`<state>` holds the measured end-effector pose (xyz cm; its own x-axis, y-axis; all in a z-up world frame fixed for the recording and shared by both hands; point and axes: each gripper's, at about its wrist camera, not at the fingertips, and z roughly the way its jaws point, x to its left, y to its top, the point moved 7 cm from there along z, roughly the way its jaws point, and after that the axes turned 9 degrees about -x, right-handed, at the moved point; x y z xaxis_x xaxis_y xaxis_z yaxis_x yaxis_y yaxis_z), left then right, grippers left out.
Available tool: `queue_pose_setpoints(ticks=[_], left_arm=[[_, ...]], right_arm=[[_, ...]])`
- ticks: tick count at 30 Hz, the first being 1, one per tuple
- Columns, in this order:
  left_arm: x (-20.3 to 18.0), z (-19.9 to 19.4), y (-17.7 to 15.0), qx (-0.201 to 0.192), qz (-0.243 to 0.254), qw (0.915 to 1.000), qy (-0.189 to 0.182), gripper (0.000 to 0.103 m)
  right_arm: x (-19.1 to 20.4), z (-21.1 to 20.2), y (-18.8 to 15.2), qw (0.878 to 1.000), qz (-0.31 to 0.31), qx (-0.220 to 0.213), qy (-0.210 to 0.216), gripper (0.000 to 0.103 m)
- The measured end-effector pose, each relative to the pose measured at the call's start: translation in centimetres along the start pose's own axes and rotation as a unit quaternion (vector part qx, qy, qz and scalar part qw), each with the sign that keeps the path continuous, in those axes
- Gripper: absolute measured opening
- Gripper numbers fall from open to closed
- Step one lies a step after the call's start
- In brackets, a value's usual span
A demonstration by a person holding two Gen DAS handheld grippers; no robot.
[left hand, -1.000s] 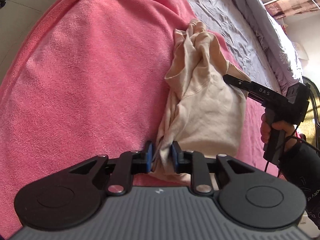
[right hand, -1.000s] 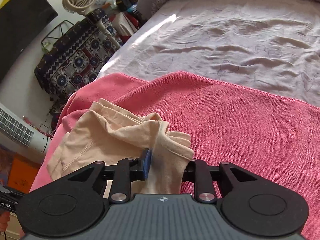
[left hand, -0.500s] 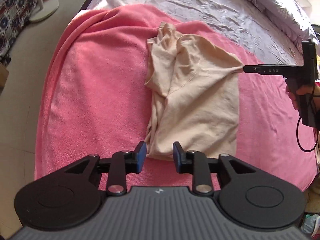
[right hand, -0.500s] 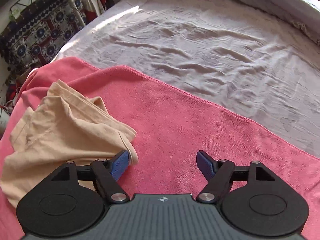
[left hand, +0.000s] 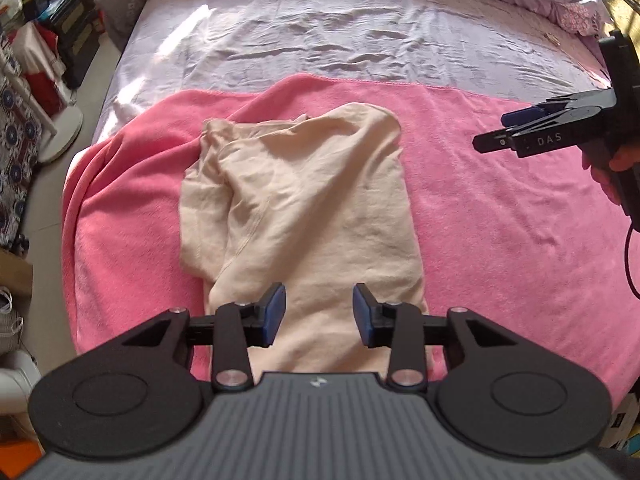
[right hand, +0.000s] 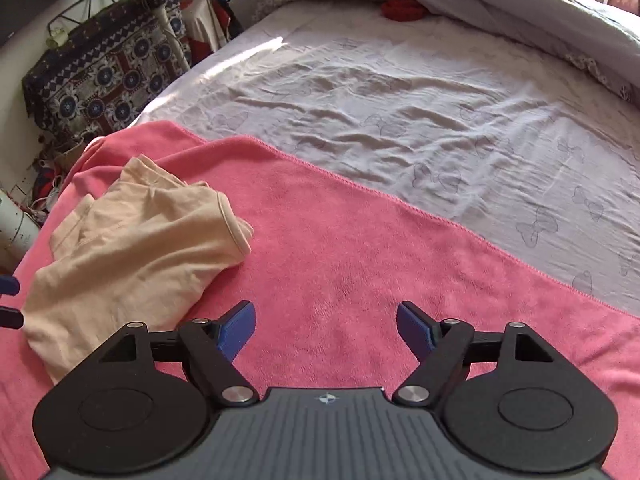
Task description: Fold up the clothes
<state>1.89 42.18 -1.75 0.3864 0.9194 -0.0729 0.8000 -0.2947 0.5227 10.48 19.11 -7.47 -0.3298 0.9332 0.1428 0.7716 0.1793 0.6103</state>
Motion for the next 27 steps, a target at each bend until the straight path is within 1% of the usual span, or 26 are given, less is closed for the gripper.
queue_pose_setpoints(ticks=[1,2,3,4,5,7,8,9,11,13,14,15,17,19,21,23,26,27], left_arm=[[-1.0,0.5,0.3,-0.004,0.021,0.9998,-0.007,0.044],[-2.0,1.0,0.5,-0.011,0.043,0.9990,-0.009,0.048],[-2.7,1.3,0.8,-0.024,0.066,0.9975,-0.003,0.048],[-3.0,1.5,1.2,-0.037,0.088,0.9954,0.007,0.048],[-2.8,1.8,1.8,-0.047,0.103,0.9934,0.022,0.049],[-1.2,2.5,3.0,-0.061,0.118,0.9896,0.055,0.051],[-0.1,2.8,3.8,-0.067,0.120,0.9884,0.065,0.051],[0.9,3.2,4.6,-0.070,0.124,0.9875,0.067,0.051],[2.6,4.4,6.2,-0.067,0.140,0.9864,0.054,0.052],[3.7,5.6,7.4,-0.058,0.161,0.9850,0.020,0.052],[4.3,6.2,7.9,-0.052,0.166,0.9847,0.005,0.052],[4.9,6.9,8.1,-0.043,0.162,0.9859,-0.003,0.052],[6.3,8.4,8.4,-0.022,0.151,0.9883,0.000,0.052],[7.0,9.7,8.6,-0.015,0.146,0.9892,0.006,0.052],[7.2,10.6,8.6,-0.008,0.149,0.9889,-0.004,0.052],[6.9,11.2,8.3,-0.005,0.166,0.9861,-0.016,0.051],[6.1,11.0,8.2,-0.018,0.202,0.9788,-0.033,0.050],[5.9,10.8,8.2,-0.024,0.212,0.9761,-0.041,0.050]], right_arm=[[0.1,-0.3,-0.5,1.000,0.005,-0.003,0.021,0.069],[0.4,-0.4,-1.2,0.999,-0.010,0.007,0.032,0.067],[0.9,-0.4,-1.9,0.998,-0.033,0.022,0.039,0.061],[1.3,-0.5,-2.7,0.997,-0.055,0.036,0.047,0.058],[1.8,-0.7,-3.6,0.994,-0.081,0.052,0.053,0.053],[2.7,-1.1,-5.4,0.988,-0.116,0.074,0.067,0.053],[3.1,-1.3,-6.3,0.985,-0.131,0.085,0.074,0.053],[3.5,-1.4,-7.2,0.982,-0.143,0.096,0.080,0.054],[4.5,-1.4,-7.4,0.980,-0.149,0.094,0.089,0.054],[5.5,-1.4,-7.5,0.979,-0.154,0.090,0.097,0.054],[6.0,-1.5,-7.5,0.979,-0.156,0.087,0.102,0.054],[6.4,-1.5,-7.6,0.978,-0.158,0.085,0.106,0.054],[7.4,-1.5,-7.7,0.977,-0.162,0.080,0.115,0.055],[8.4,-1.5,-7.7,0.975,-0.167,0.076,0.124,0.054],[9.4,-1.5,-7.8,0.974,-0.171,0.071,0.133,0.054],[10.4,-1.6,-7.9,0.972,-0.175,0.066,0.141,0.054],[11.9,-1.6,-8.0,0.969,-0.181,0.059,0.154,0.054],[12.0,-1.3,-8.2,0.969,-0.180,0.063,0.155,0.054]])
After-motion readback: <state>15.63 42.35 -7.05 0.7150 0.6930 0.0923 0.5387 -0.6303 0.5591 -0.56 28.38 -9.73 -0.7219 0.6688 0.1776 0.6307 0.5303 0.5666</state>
